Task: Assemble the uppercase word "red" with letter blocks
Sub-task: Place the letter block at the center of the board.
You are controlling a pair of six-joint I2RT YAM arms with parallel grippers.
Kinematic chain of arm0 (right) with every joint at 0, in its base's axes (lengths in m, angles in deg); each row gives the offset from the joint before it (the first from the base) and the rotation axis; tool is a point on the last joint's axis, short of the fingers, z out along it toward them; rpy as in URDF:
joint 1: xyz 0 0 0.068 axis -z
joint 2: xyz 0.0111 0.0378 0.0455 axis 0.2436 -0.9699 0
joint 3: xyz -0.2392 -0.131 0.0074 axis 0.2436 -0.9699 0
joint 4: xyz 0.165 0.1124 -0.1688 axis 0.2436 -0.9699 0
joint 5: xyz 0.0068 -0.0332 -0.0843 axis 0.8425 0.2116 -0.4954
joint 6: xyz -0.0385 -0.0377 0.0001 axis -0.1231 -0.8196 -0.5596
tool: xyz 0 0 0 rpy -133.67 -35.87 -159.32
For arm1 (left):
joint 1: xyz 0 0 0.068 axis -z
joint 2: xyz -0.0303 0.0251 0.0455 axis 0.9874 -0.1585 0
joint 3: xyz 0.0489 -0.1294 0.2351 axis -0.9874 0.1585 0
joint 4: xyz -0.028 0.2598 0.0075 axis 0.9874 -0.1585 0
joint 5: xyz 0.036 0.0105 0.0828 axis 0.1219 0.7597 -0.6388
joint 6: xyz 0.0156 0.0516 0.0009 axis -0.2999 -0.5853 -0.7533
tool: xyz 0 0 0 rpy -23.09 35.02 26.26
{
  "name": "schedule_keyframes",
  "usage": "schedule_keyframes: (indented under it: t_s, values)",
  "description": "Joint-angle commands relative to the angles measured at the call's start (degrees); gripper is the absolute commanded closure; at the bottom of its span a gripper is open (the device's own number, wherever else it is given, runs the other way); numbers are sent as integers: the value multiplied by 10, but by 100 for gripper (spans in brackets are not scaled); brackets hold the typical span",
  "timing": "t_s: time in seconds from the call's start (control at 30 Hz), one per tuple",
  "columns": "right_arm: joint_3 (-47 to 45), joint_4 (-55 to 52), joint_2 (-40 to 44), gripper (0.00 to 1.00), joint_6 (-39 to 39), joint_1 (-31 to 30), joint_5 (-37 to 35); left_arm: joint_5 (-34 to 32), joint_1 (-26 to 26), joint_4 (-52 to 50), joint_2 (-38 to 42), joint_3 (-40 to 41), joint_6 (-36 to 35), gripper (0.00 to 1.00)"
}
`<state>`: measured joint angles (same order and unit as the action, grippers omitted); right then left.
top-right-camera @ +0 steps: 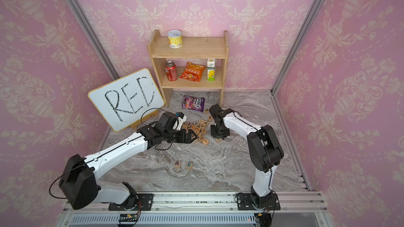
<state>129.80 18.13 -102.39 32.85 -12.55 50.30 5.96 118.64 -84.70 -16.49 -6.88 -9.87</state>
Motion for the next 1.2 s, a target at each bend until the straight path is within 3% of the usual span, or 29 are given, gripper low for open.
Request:
schedule_keyframes:
  t_s: [0.0,0.37,1.17]
  values:
    - [-19,-10,34,83,28,-10,-13,-12,10,-11,27,20,11,1]
    - [-71,-5,87,81,41,-69,-17,-39,41,-16,79,60,21,1]
    - [-223,95,229,79,-177,-198,-49,-52,69,-91,253,175,33,1]
